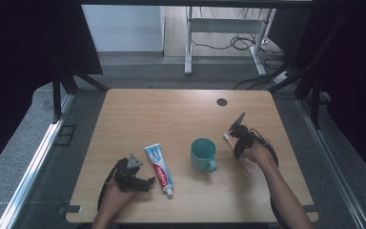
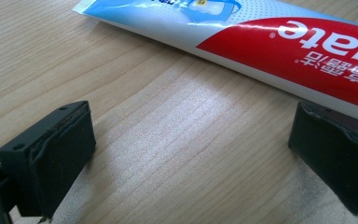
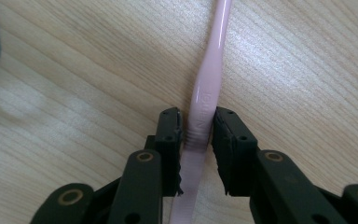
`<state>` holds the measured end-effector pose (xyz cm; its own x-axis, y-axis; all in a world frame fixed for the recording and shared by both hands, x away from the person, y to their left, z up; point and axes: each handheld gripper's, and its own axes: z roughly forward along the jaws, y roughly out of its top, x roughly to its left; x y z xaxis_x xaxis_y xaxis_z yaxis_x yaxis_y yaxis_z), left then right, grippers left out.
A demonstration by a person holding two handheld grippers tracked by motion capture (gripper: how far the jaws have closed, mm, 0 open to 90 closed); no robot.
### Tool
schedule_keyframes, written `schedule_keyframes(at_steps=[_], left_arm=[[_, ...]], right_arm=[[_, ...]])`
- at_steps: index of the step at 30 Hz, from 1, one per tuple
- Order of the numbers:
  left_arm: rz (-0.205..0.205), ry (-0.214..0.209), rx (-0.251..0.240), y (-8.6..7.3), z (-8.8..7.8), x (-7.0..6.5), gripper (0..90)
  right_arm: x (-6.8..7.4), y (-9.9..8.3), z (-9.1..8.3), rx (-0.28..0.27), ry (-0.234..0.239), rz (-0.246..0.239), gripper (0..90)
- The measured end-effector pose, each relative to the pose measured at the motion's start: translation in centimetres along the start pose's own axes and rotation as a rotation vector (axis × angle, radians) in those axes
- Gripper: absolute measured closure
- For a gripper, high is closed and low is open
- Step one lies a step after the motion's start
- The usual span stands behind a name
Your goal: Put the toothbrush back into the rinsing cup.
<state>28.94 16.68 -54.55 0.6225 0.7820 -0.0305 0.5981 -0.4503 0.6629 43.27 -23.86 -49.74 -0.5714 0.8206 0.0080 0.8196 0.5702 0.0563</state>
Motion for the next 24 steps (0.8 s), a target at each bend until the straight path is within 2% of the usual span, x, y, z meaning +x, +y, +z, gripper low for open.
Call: schedule_keyframes(at_steps=[7,14,18,24], left_arm=[[0.003,0.000,0.000,0.0,0.0,0.0,0.1],[0.003,-0.001,0.000,0.0,0.0,0.0,0.0],[0.002,0.000,0.000,0.0,0.0,0.0,0.0],[0.002,0.000,0.000,0.0,0.0,0.0,0.0]], right_arm=[[0.0,0.3,0.2,0.014,-0.003,0.005,77.4],[0.0,0.2,0.2,0.016,0.003,0.001,78.0],[-0.2,0.0,-0.2,-0.013,0.023,0.008,78.1],[-0.4,-0.5,-1.2,-0.052,0.024,-0.001,78.1]])
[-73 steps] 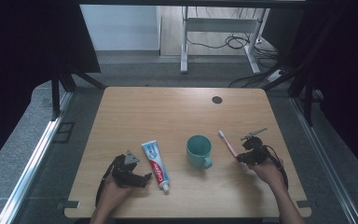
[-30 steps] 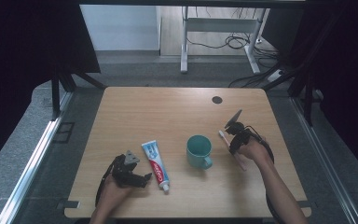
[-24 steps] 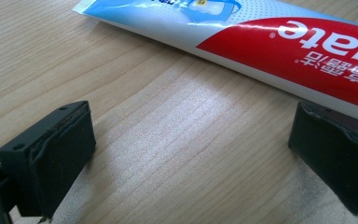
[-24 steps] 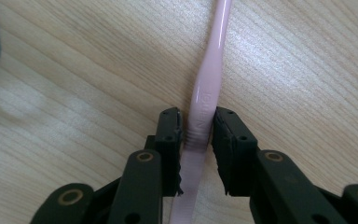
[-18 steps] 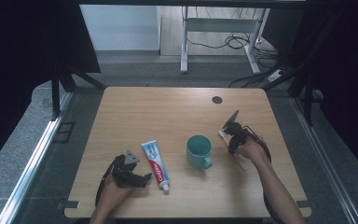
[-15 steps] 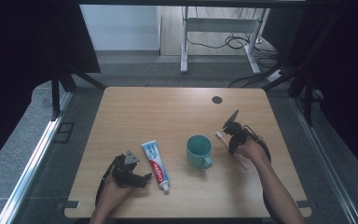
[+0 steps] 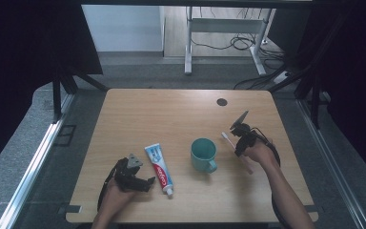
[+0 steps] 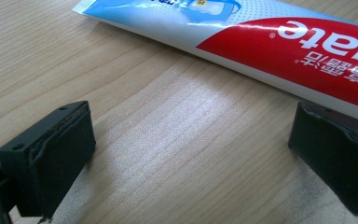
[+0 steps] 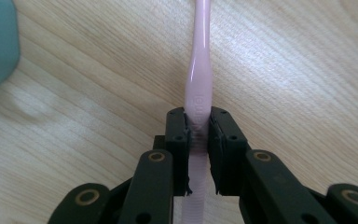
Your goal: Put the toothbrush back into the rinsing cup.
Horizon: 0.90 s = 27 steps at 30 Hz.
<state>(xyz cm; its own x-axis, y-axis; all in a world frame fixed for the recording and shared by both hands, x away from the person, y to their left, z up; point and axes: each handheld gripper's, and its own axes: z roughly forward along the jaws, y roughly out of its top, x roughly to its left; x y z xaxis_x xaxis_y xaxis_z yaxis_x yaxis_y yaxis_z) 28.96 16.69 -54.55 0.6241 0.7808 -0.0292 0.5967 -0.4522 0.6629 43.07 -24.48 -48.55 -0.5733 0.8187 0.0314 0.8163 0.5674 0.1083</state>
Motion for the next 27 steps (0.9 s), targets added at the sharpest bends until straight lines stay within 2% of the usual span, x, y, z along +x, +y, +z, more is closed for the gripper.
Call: schedule_keyframes(at_steps=[15,27], left_arm=[[-0.002,0.000,-0.002,0.0,0.0,0.0,0.1],[0.000,0.000,0.000,0.0,0.0,0.0,0.0]], right_arm=[[0.4,-1.3,-2.1,-0.090,0.025,-0.010,78.2],[1.4,-2.2,-4.0,-0.184,0.034,-0.043,78.2]])
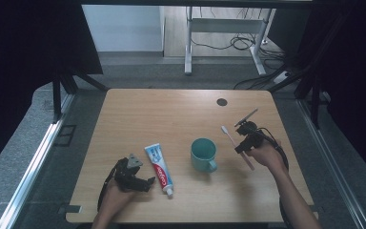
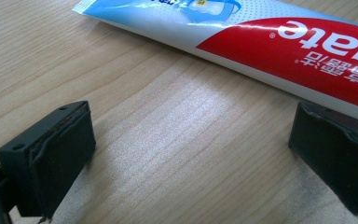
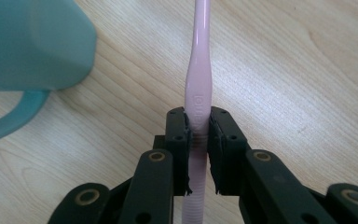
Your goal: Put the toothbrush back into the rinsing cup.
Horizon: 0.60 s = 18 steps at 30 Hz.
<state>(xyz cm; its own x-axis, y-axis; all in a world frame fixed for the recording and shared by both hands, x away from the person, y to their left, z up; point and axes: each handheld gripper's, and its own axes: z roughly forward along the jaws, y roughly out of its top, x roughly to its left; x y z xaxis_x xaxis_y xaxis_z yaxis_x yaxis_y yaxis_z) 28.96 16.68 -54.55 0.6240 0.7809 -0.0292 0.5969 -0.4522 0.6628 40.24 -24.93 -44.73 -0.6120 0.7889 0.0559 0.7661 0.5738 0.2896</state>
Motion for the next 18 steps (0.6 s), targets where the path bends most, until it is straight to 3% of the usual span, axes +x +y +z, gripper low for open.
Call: schedule_keyframes(at_steps=[18], left_arm=[[-0.001,0.000,-0.001,0.0,0.0,0.0,0.0]], right_arm=[[1.2,-1.0,-2.7,-0.153,0.019,-0.032,78.2]])
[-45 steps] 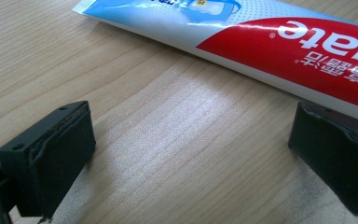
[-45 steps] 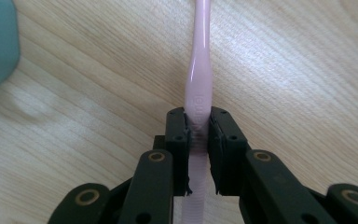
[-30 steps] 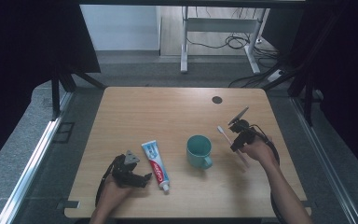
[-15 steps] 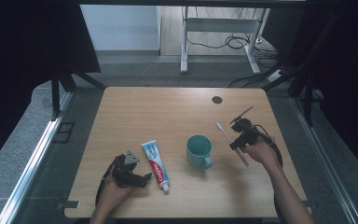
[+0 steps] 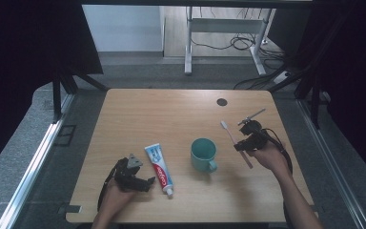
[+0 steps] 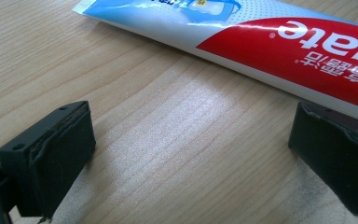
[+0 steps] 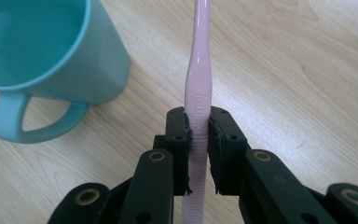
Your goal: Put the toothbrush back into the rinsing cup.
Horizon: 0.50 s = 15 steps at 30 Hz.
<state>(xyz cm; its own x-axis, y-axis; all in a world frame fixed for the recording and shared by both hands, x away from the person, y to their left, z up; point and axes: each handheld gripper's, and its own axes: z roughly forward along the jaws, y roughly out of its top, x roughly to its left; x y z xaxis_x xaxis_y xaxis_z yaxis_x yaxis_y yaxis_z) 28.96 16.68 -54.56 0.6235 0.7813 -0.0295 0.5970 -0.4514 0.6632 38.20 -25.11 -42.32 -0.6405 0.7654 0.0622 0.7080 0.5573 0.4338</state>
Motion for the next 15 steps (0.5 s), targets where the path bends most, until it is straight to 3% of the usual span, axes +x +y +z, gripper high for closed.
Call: schedule_keyframes(at_steps=[15], left_arm=[[-0.005,0.001,-0.006,0.0,0.0,0.0,0.1]], right_arm=[[1.6,0.1,-1.8,-0.157,0.007,-0.045,78.2]])
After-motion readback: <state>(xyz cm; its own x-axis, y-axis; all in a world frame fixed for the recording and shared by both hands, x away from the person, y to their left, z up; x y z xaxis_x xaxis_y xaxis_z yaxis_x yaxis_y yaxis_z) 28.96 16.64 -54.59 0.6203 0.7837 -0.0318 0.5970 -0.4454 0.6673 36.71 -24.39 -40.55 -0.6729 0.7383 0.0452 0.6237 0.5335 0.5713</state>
